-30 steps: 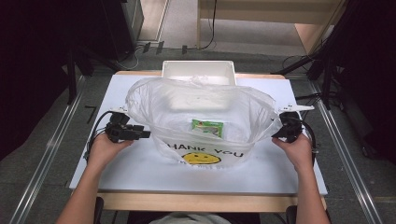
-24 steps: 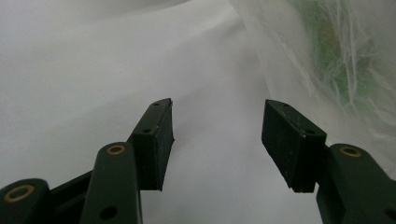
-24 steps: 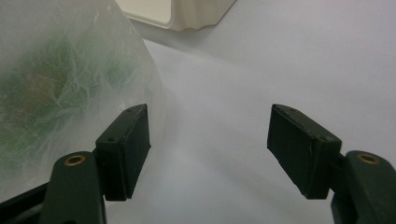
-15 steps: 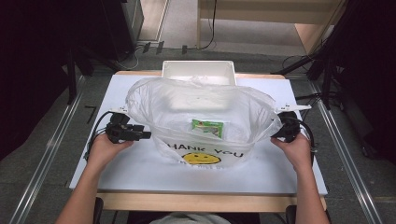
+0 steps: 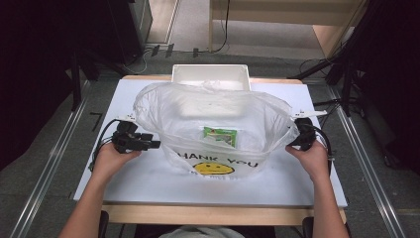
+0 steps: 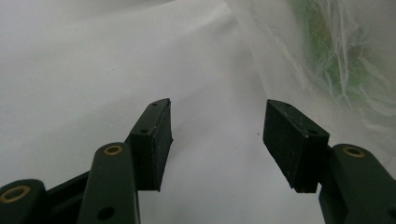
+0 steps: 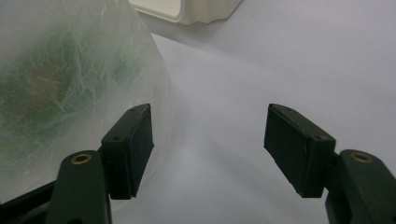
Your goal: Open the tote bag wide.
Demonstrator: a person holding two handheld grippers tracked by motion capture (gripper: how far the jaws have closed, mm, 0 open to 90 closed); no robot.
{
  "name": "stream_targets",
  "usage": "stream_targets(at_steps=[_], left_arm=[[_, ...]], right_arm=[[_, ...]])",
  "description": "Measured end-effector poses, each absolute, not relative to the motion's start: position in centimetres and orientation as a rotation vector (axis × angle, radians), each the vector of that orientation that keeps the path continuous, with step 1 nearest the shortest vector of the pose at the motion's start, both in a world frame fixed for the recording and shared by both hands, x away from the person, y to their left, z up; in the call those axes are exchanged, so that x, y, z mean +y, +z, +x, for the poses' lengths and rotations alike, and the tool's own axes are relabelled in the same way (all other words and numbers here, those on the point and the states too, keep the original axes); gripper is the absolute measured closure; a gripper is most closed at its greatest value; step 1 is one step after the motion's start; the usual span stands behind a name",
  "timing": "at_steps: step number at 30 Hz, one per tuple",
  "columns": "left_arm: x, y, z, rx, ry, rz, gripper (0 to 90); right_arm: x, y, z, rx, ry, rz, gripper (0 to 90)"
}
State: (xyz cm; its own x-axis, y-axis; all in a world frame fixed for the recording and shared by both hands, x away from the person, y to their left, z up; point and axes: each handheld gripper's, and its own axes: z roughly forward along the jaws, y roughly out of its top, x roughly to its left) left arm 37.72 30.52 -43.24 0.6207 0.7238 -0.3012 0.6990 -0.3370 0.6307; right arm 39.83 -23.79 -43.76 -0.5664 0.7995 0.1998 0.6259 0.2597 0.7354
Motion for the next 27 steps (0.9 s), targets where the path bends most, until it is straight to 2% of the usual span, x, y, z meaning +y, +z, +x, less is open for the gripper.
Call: stream_targets(at_steps=[15, 21, 24, 26, 27], left_arm=[[30.7, -43.5, 38.0, 1.128, 0.026, 2.085, 43.5], [30.7, -43.4, 38.2, 1.118, 0.004, 2.089, 36.7], [30.7, -43.3, 38.5, 1.126, 0.003, 2.105, 36.1], [30.8, -43.0, 38.7, 1.13, 0.02, 2.114, 37.1], [30.9, -42.5, 39.0, 1.119, 0.013, 2.115, 40.7]], right_arm=[[-23.7, -43.8, 39.9, 2.335, 1.214, 1.331, 34.8], [-23.7, -43.7, 39.9, 2.327, 1.217, 1.349, 32.6], [-23.6, -43.4, 40.0, 2.331, 1.212, 1.358, 32.6], [-23.7, -43.0, 40.0, 2.335, 1.214, 1.353, 35.4], [-23.8, -42.5, 40.1, 2.342, 1.228, 1.339, 38.6]])
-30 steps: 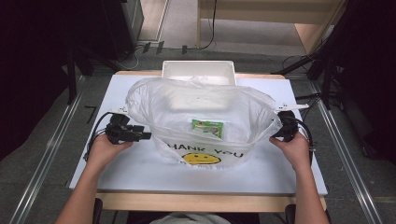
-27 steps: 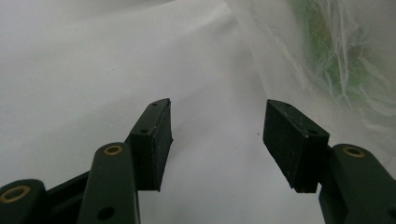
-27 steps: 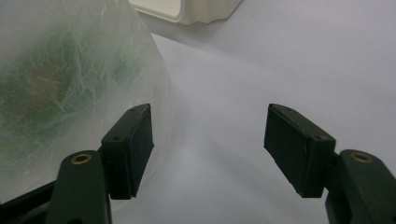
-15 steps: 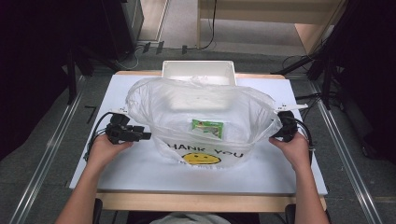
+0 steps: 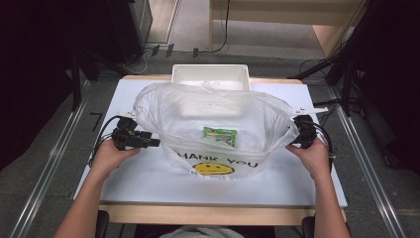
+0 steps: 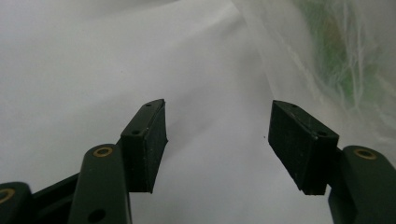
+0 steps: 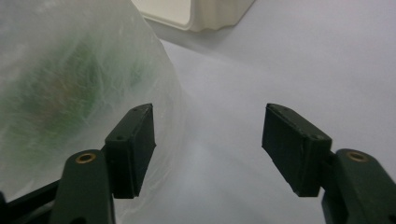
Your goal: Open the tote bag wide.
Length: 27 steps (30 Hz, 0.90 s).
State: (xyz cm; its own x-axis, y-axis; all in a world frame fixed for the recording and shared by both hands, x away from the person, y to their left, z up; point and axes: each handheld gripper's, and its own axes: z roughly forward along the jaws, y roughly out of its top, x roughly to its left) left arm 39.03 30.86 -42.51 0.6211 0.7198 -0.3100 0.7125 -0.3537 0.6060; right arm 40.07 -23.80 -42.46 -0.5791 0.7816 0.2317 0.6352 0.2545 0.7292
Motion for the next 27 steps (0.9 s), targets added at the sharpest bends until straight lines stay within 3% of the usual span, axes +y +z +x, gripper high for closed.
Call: stream_targets(at_steps=[9, 18, 27], left_arm=[[31.1, -40.4, 40.2, 1.07, 0.006, 2.128, 57.9], [31.1, -37.3, 41.1, 1.031, -0.037, 2.116, 66.6], [31.2, -34.1, 41.7, 1.007, -0.036, 2.126, 84.5]], right_arm=[[-24.1, -40.8, 40.4, 2.385, 1.283, 1.304, 45.7], [-24.3, -37.6, 40.7, 2.406, 1.332, 1.245, 52.6], [-23.7, -33.6, 40.8, 2.449, 1.364, 1.16, 67.4]])
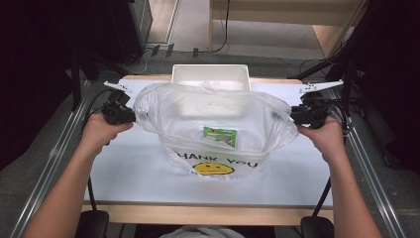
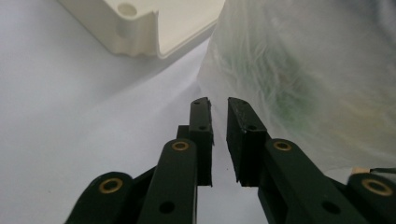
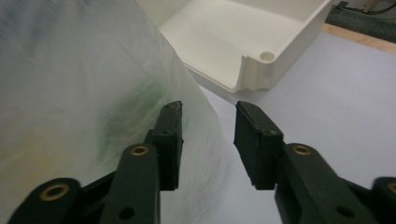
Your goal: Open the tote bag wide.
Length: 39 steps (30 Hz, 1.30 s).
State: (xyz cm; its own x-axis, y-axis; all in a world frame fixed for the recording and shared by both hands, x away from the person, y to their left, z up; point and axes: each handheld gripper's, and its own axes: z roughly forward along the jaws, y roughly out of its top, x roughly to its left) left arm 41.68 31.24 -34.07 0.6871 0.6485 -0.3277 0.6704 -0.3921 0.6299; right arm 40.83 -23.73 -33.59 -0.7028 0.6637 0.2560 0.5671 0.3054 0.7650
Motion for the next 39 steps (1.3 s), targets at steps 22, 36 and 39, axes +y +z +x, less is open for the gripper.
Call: stream_targets(at_steps=[22, 36, 39], left_arm=[[32.0, -24.0, 42.6, 0.896, 0.031, 2.11, 90.0], [27.2, -20.3, 41.2, 0.735, 0.03, 2.162, 90.0], [25.4, -19.4, 41.0, 0.69, 0.028, 2.177, 90.0]], right_arm=[[-20.6, -23.1, 40.3, 2.462, 1.45, 0.965, 90.0], [-16.2, -20.2, 38.6, 2.505, 1.468, 0.836, 89.1], [-15.2, -19.8, 38.2, 2.521, 1.462, 0.811, 88.9]])
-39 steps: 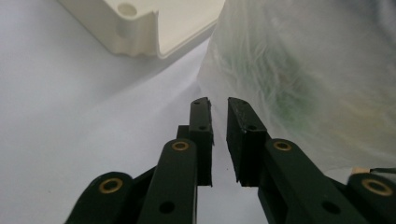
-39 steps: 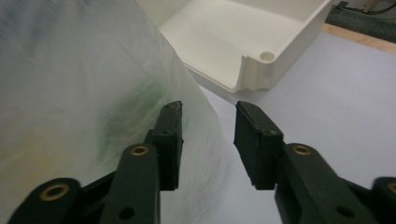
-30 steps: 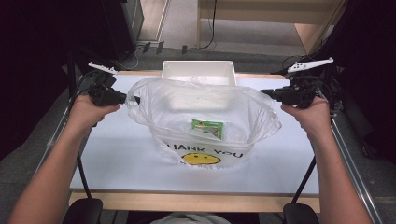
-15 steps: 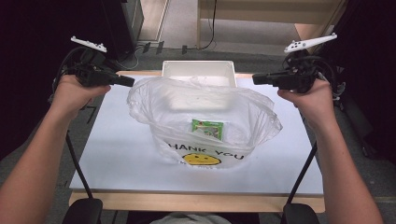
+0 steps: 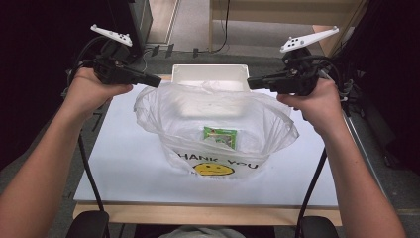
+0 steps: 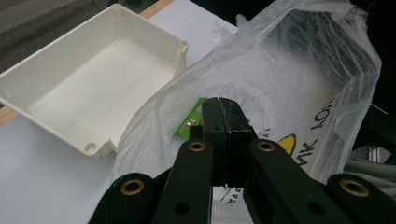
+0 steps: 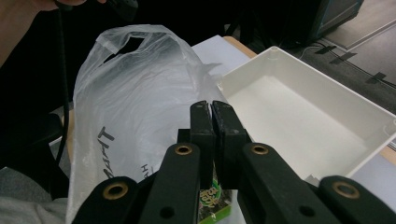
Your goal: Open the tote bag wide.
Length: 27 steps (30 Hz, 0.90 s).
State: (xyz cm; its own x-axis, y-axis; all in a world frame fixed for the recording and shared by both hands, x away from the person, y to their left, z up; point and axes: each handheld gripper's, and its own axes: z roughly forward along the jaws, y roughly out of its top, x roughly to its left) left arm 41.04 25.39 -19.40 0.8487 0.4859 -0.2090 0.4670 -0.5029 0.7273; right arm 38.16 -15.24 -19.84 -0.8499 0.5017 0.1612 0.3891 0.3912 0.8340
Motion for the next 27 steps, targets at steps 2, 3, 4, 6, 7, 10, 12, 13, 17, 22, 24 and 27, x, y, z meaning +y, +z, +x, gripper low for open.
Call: stream_targets(at_steps=[2, 3, 4, 6, 7, 10, 12, 13, 17, 22, 24, 27], left_arm=[[24.4, -19.1, 41.1, 0.674, 0.018, 2.182, 90.0], [24.4, -19.1, 41.1, 0.674, 0.018, 2.182, 90.0], [23.4, -19.0, 41.2, 0.656, 0.011, 2.192, 90.0], [22.3, -19.1, 41.3, 0.639, -0.001, 2.205, 90.0], [22.3, -19.1, 41.3, 0.639, -0.001, 2.205, 90.0], [20.6, -19.2, 41.5, 0.623, -0.02, 2.223, 90.0], [18.9, -19.6, 41.6, 0.601, -0.031, 2.244, 90.0], [18.9, -19.6, 41.6, 0.601, -0.031, 2.244, 90.0], [17.1, -20.5, 42.0, 0.589, -0.065, 2.255, 90.0], [15.5, -23.2, 42.6, 0.622, -0.102, 2.28, 90.0], [15.3, -24.1, 42.9, 0.64, -0.105, 2.286, 90.0], [15.2, -24.9, 43.0, 0.663, -0.097, 2.3, 90.0]], right_arm=[[-14.6, -19.7, 38.0, 2.533, 1.459, 0.801, 88.9], [-14.6, -19.7, 38.0, 2.533, 1.459, 0.801, 88.9], [-13.9, -19.5, 37.9, 2.55, 1.441, 0.798, 89.2], [-13.0, -19.4, 37.8, 2.566, 1.431, 0.79, 89.3], [-13.0, -19.4, 37.8, 2.566, 1.431, 0.79, 89.3], [-11.3, -19.6, 37.6, 2.59, 1.428, 0.747, 89.0], [-10.5, -19.9, 37.6, 2.602, 1.414, 0.743, 89.0], [-10.5, -19.9, 37.6, 2.602, 1.414, 0.743, 89.0], [-9.4, -20.8, 38.0, 2.621, 1.404, 0.737, 89.0], [-8.9, -23.2, 38.8, 2.638, 1.366, 0.765, 86.8], [-8.9, -24.0, 39.1, 2.64, 1.337, 0.769, 86.7], [-8.9, -24.8, 39.3, 2.644, 1.33, 0.788, 87.0]])
